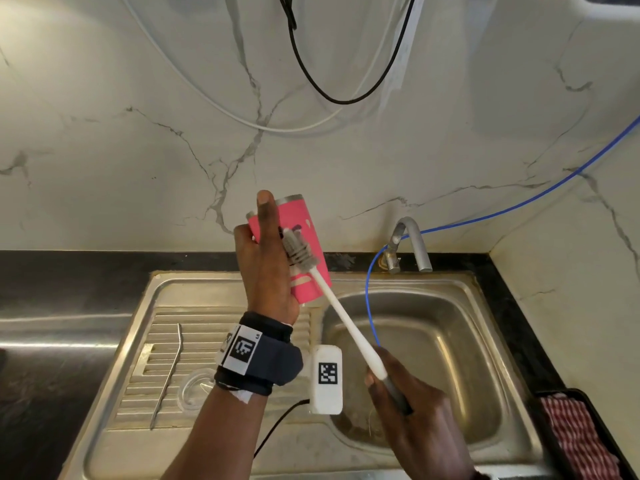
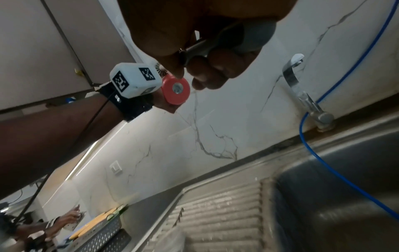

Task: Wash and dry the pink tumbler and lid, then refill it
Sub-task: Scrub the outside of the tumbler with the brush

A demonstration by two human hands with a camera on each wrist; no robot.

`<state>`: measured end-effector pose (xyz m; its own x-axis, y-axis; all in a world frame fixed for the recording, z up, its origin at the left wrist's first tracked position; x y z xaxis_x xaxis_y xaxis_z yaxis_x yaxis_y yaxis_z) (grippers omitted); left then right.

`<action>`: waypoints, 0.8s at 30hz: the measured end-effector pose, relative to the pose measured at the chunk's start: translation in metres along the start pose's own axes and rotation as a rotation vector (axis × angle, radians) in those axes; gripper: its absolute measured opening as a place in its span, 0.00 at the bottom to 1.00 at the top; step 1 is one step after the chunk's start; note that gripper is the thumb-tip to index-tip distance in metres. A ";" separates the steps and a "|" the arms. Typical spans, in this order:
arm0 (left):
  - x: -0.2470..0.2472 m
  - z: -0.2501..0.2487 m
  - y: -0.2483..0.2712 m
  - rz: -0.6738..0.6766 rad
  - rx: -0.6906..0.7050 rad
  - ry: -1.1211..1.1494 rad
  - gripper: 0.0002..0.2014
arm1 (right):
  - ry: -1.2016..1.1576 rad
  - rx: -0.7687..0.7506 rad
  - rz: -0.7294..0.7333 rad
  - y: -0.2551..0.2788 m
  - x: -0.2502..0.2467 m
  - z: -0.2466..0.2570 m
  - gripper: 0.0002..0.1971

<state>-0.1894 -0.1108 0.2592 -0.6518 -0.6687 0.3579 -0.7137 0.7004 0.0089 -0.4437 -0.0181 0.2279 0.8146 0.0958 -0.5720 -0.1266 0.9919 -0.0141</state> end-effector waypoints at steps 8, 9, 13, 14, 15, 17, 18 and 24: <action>-0.008 0.000 -0.007 -0.064 -0.015 -0.022 0.32 | 0.067 -0.011 0.008 0.011 0.009 0.000 0.25; -0.012 -0.001 -0.010 -0.086 -0.014 -0.022 0.32 | 0.065 -0.006 0.022 0.014 0.008 0.001 0.26; -0.008 0.006 0.000 -0.047 -0.030 -0.043 0.31 | 0.059 -0.001 -0.019 0.000 0.004 0.003 0.23; -0.006 0.008 0.003 -0.040 -0.029 -0.049 0.31 | 0.063 -0.009 -0.031 -0.004 0.004 0.004 0.23; -0.005 0.009 0.004 -0.044 -0.025 -0.047 0.31 | 0.069 -0.013 -0.036 -0.006 0.004 0.003 0.23; -0.008 0.005 -0.001 -0.075 -0.002 -0.041 0.31 | 0.073 -0.023 -0.038 0.000 0.003 0.000 0.24; -0.011 0.002 -0.006 -0.092 0.011 -0.038 0.30 | 0.058 -0.028 -0.035 0.005 0.002 -0.002 0.25; -0.004 0.006 0.003 -0.054 -0.014 -0.054 0.28 | 0.025 -0.048 -0.062 -0.006 -0.003 -0.002 0.22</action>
<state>-0.1903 -0.1074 0.2518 -0.6256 -0.7179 0.3054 -0.7447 0.6662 0.0405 -0.4460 -0.0247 0.2280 0.8074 0.0318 -0.5892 -0.1040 0.9906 -0.0891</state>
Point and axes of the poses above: each hand's wrist, its own y-axis away from the middle knuckle, its own x-axis out of the palm, z = x × y, the point moved 9 cm from there along -y, towards the middle knuckle, and after that the axes turned 14 degrees about x, right-handed, at the moved point
